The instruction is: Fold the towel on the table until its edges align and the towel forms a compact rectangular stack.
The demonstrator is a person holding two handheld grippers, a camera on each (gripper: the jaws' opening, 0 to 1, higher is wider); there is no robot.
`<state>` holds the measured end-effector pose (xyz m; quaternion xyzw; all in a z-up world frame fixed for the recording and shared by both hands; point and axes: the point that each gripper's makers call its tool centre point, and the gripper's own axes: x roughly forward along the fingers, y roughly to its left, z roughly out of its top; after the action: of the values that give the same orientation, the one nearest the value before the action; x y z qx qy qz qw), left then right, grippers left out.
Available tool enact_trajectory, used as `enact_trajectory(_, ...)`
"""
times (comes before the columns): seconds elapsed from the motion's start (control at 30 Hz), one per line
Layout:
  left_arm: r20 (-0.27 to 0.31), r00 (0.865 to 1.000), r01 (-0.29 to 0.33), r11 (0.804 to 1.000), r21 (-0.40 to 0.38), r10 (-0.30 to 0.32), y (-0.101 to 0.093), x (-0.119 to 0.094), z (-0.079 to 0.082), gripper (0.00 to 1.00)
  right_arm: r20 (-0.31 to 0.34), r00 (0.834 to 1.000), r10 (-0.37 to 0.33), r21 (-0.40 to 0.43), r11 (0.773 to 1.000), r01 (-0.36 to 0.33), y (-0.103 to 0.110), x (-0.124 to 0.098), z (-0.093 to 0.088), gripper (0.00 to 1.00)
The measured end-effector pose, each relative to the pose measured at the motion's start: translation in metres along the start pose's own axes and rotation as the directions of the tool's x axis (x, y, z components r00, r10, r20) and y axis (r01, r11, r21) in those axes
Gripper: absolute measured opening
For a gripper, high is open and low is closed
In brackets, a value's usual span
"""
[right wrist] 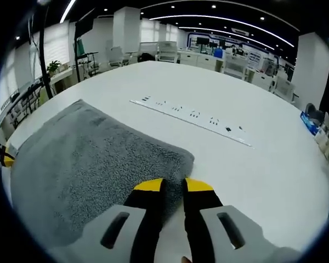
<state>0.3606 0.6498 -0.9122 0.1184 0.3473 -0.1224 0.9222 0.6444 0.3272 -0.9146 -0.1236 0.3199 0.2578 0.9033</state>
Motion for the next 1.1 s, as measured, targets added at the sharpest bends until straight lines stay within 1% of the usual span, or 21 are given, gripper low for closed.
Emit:
enact_trajectory(0.17, 0.003, 1.0, 0.016, 1.0, 0.001, -0.016, -0.027, -0.001, 0.004, 0.05, -0.009, 1.0, -0.012, 0.003, 1.0, 0.012, -0.018, -0.016, -0.013, 0.12)
enact_trajectory(0.27, 0.013, 1.0, 0.024, 0.999, -0.027, -0.024, -0.038, 0.0, 0.005, 0.05, -0.034, 0.999, -0.016, 0.006, 1.0, 0.016, -0.035, -0.025, -0.024, 0.14)
enact_trajectory(0.33, 0.013, 0.999, 0.032, 0.999, -0.021, -0.031, -0.048, 0.0, 0.007, 0.05, -0.042, 0.999, -0.014, 0.003, 1.0, 0.015, -0.044, -0.028, -0.028, 0.15)
enact_trajectory(0.47, 0.009, 0.999, 0.038, 0.999, -0.001, -0.038, -0.069, 0.001, 0.012, 0.05, -0.041, 0.999, -0.012, 0.021, 1.0, 0.013, -0.061, -0.039, -0.039, 0.15)
enact_trajectory(0.53, 0.008, 0.999, 0.037, 0.999, -0.001, -0.037, -0.078, 0.001, 0.013, 0.05, -0.042, 0.999, -0.014, 0.028, 1.0, 0.015, -0.066, -0.043, -0.043, 0.14)
enact_trajectory(0.6, 0.015, 0.999, 0.039, 0.999, -0.003, -0.039, -0.094, 0.0, 0.016, 0.05, -0.04, 0.999, -0.021, 0.029, 0.999, 0.022, -0.073, -0.05, -0.049, 0.13)
enact_trajectory(0.63, 0.016, 0.999, 0.04, 0.999, -0.004, -0.04, -0.096, 0.0, 0.016, 0.05, -0.04, 0.999, -0.024, 0.027, 0.999, 0.025, -0.077, -0.053, -0.052, 0.12)
enact_trajectory(0.67, 0.022, 0.999, 0.037, 0.999, -0.009, -0.037, -0.105, 0.0, 0.018, 0.05, -0.038, 0.999, -0.025, 0.022, 0.999, 0.025, -0.081, -0.057, -0.055, 0.12)
enact_trajectory(0.7, 0.024, 0.999, 0.028, 1.0, -0.006, -0.028, -0.11, -0.001, 0.018, 0.05, -0.035, 0.999, -0.024, 0.025, 0.999, 0.025, -0.086, -0.06, -0.058, 0.12)
enact_trajectory(0.8, 0.034, 0.999, 0.029, 1.0, -0.004, -0.029, -0.127, -0.002, 0.02, 0.05, -0.035, 0.999, -0.028, 0.057, 0.998, 0.03, -0.097, -0.066, -0.064, 0.12)
enact_trajectory(0.87, 0.04, 0.999, 0.033, 0.999, -0.01, -0.032, -0.134, -0.002, 0.022, 0.05, -0.036, 0.999, -0.03, 0.07, 0.997, 0.033, -0.106, -0.069, -0.068, 0.13)
enact_trajectory(0.93, 0.043, 0.999, 0.033, 0.999, -0.011, -0.032, -0.142, -0.002, 0.023, 0.05, -0.037, 0.999, -0.028, 0.07, 0.997, 0.03, -0.109, -0.074, -0.072, 0.13)
enact_trajectory(1.0, 0.043, 0.998, 0.035, 0.999, -0.013, -0.034, -0.148, -0.001, 0.025, 0.05, -0.038, 0.999, -0.025, 0.052, 0.998, 0.027, -0.111, -0.075, -0.072, 0.13)
enact_trajectory(1.1, 0.042, 0.998, 0.042, 0.999, -0.013, -0.042, -0.156, -0.001, 0.027, 0.05, -0.028, 0.999, -0.026, 0.032, 0.999, 0.026, -0.119, -0.077, -0.078, 0.12)
